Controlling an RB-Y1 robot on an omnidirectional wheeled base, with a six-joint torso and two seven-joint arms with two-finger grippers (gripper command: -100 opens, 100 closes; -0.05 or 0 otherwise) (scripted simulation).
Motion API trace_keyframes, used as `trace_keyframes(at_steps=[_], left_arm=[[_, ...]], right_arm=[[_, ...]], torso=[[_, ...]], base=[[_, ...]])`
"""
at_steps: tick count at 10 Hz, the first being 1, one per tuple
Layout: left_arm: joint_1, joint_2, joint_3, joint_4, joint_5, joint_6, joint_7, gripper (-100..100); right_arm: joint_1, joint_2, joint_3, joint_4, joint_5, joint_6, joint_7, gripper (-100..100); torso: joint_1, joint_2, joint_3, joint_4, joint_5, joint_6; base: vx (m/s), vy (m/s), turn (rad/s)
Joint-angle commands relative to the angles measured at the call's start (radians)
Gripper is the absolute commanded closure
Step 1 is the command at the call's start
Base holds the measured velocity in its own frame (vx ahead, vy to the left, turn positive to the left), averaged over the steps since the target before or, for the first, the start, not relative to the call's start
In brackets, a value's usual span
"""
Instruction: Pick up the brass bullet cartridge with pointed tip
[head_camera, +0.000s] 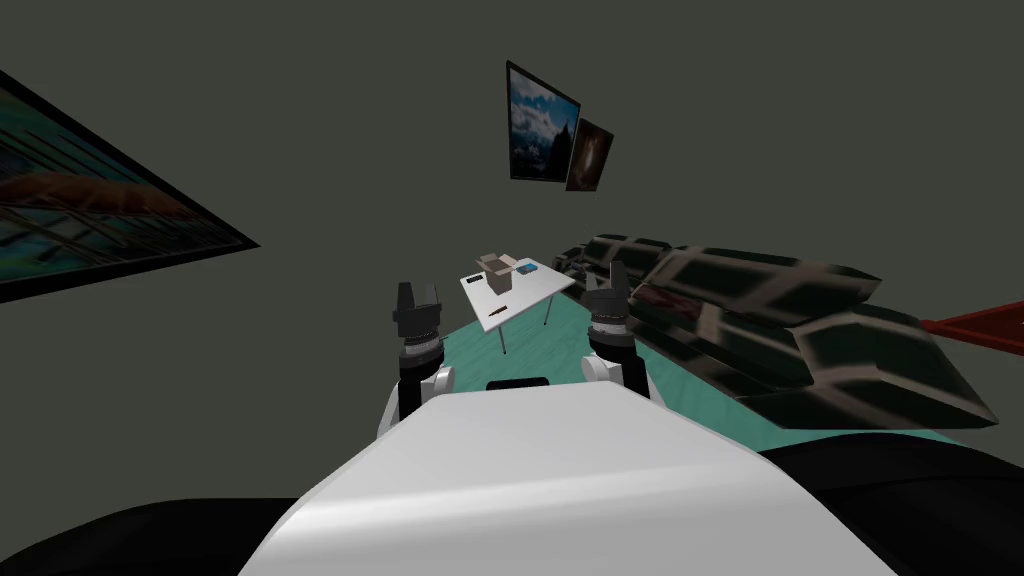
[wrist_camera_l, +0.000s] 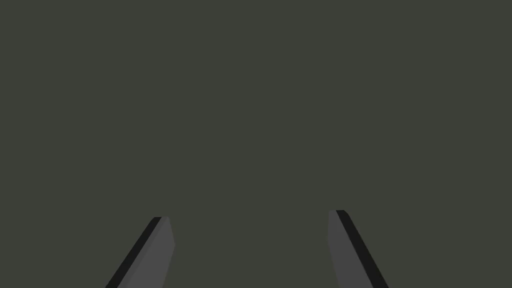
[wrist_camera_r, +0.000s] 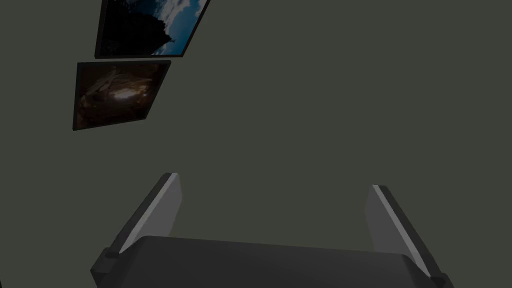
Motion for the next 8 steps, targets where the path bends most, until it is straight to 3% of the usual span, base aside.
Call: trace_keyframes(at_steps=[1, 7, 8], left_arm=[[-0.006, 0.045, 0.004, 0.009, 0.012, 0.029, 0.011, -100], [-0.043, 0.153, 0.027, 0.051, 0.084, 0.188, 0.082, -100], [-0.043, 0.153, 0.027, 0.051, 0.084, 0.203, 0.082, -100]], right_arm=[[0.000, 0.000, 0.000, 0.000, 0.000, 0.000, 0.000, 0], [0.000, 0.000, 0.000, 0.000, 0.000, 0.000, 0.000, 0], [0.000, 0.000, 0.000, 0.000, 0.000, 0.000, 0.000, 0]], torso=[[0.000, 0.000, 0.000, 0.000, 0.000, 0.000], [-0.008, -0.004, -0.003, -0.001, -0.002, 0.000], [-0.009, -0.006, -0.003, -0.001, -0.002, 0.000]], base=[[0.023, -0.032, 0.035], [0.056, -0.104, 0.064], [0.052, -0.088, 0.028]])
